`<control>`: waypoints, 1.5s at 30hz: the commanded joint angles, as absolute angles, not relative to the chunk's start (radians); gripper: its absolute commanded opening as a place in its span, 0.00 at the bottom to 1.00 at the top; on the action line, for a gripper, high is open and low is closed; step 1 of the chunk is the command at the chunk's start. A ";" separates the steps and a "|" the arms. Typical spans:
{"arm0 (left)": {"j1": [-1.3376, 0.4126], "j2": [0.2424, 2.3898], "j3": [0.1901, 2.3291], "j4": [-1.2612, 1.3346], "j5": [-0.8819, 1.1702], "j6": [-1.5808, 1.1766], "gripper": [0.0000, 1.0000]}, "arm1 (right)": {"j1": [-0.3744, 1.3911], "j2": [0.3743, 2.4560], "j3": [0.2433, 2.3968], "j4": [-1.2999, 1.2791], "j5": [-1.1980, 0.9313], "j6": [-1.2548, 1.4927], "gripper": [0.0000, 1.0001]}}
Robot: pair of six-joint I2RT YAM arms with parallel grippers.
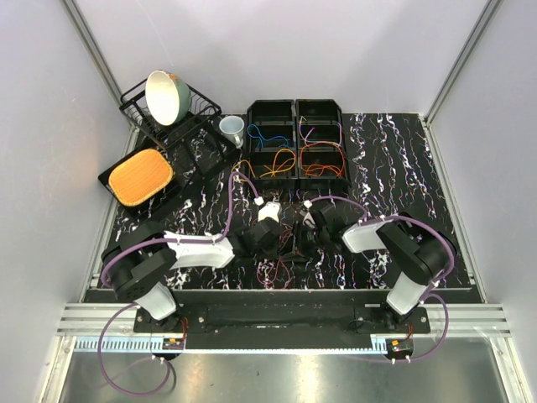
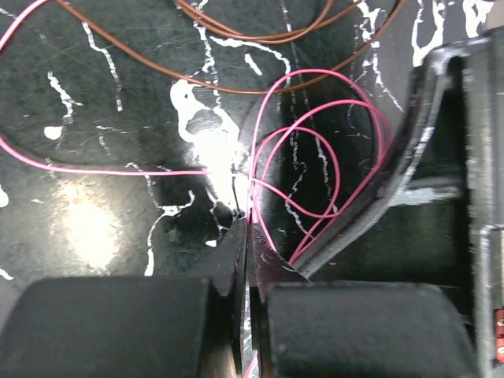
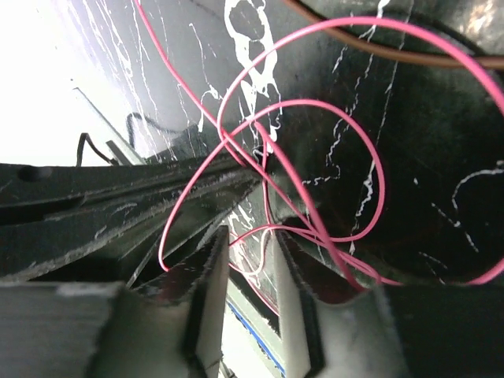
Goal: Untangle the cables
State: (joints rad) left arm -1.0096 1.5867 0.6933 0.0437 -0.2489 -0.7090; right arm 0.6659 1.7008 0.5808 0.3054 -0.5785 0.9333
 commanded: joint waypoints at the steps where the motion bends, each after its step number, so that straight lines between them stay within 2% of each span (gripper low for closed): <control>1: -1.012 1.644 0.646 -0.052 -0.187 -0.715 0.00 | 0.681 1.749 0.557 0.271 -0.508 0.914 0.30; 3: -1.012 1.643 0.644 -0.045 -0.183 -0.718 0.00 | 0.680 1.756 0.561 0.273 -0.509 0.913 0.28; 6: -1.012 1.640 0.644 -0.041 -0.176 -0.718 0.00 | 0.680 1.767 0.571 0.279 -0.517 0.914 0.18; 8: -1.012 1.634 0.646 -0.051 -0.178 -0.718 0.00 | 0.680 1.769 0.575 0.279 -0.522 0.914 0.06; 10: -1.012 1.625 0.650 -0.063 -0.184 -0.718 0.00 | 0.681 1.755 0.581 0.265 -0.525 0.910 0.00; 16: -1.012 1.498 0.699 -0.218 -0.267 -0.716 0.00 | 0.680 1.616 0.620 0.131 -0.491 0.873 0.00; 18: -1.012 1.457 0.730 -0.314 -0.322 -0.715 0.05 | 0.680 1.551 0.644 0.045 -0.456 0.853 0.00; 20: -1.012 1.393 0.748 -0.405 -0.379 -0.718 0.16 | 0.680 1.444 0.673 -0.053 -0.424 0.844 0.00; 22: -1.012 1.320 0.765 -0.478 -0.414 -0.719 0.35 | 0.678 1.349 0.707 -0.127 -0.374 0.815 0.00; 24: -1.011 1.270 0.775 -0.521 -0.454 -0.726 0.44 | 0.678 1.274 0.759 -0.219 -0.330 0.787 0.00; 26: -1.008 1.198 0.775 -0.563 -0.475 -0.729 0.48 | 0.680 1.240 0.808 -0.291 -0.310 0.772 0.00; 31: -1.003 1.080 0.767 -0.638 -0.491 -0.738 0.48 | 0.680 1.213 0.859 -0.367 -0.267 0.735 0.00; 32: -1.003 1.066 0.767 -0.650 -0.495 -0.738 0.48 | 0.678 1.219 0.858 -0.379 -0.258 0.732 0.11; 33: -1.003 1.055 0.765 -0.663 -0.499 -0.739 0.48 | 0.680 1.238 0.853 -0.380 -0.250 0.733 0.26; 34: -1.003 1.028 0.767 -0.690 -0.500 -0.741 0.48 | 0.678 1.247 0.850 -0.380 -0.245 0.733 0.43; 35: -1.003 1.013 0.765 -0.705 -0.503 -0.741 0.48 | 0.680 1.255 0.839 -0.379 -0.241 0.736 0.63; 38: -1.003 0.942 0.764 -0.768 -0.508 -0.742 0.48 | 0.678 1.284 0.838 -0.376 -0.193 0.727 0.77; 45: -1.005 0.738 0.814 -0.885 -0.469 -0.729 0.49 | 0.660 1.435 0.865 -0.327 -0.201 0.635 0.80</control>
State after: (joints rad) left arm -1.0065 0.8284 0.7403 -0.8185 -0.4698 -0.7345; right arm 0.6712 1.3556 0.8341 -0.3614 -0.2256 0.7059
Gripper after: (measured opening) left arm 0.486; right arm 0.797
